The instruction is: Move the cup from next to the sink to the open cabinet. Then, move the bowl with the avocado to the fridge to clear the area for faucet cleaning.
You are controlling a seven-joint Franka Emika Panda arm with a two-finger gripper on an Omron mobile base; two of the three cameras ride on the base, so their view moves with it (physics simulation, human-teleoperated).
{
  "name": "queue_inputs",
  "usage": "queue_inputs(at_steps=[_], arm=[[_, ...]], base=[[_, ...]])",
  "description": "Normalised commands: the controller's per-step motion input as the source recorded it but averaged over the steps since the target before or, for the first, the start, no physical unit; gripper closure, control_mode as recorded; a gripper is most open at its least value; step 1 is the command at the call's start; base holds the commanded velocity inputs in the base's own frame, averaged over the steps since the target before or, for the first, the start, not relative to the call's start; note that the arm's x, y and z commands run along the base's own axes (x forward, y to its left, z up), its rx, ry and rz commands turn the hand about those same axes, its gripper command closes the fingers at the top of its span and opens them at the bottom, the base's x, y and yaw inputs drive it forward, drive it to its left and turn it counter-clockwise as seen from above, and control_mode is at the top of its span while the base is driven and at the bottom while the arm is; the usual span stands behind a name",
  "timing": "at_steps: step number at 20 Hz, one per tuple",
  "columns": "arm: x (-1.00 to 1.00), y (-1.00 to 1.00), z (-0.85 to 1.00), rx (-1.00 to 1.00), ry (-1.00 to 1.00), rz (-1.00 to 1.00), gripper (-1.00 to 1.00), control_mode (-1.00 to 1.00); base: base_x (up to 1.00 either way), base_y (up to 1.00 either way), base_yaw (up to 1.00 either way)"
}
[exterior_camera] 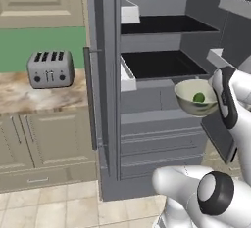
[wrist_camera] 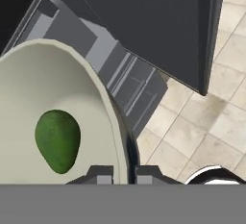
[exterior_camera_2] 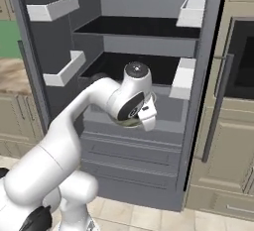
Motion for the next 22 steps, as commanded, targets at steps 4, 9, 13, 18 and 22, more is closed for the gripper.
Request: queue_inputs(at_steps=[4, 9, 13, 18, 22], arm=[[0.0, 0.0, 0.0, 0.0, 0.0, 0.0, 1.0, 1.0], [0.0, 0.0, 0.0, 0.0, 0.0, 0.0, 1.0, 1.0], [0.0, 0.0, 0.0, 0.0, 0.0, 0.0, 1.0, 1.0], [0.17, 0.08, 0.0, 0.0, 0.0, 0.0, 1.0, -1.0], [0.26, 0.7, -0.22, 0.0, -0.06, -0.15, 1.0, -1.0]], base=[[0.84, 0.19, 0.0], [0.98, 0.2, 0.0], [0.79, 0.11, 0.0], [0.23, 0.07, 0.0], [0.0, 0.0, 0.0]])
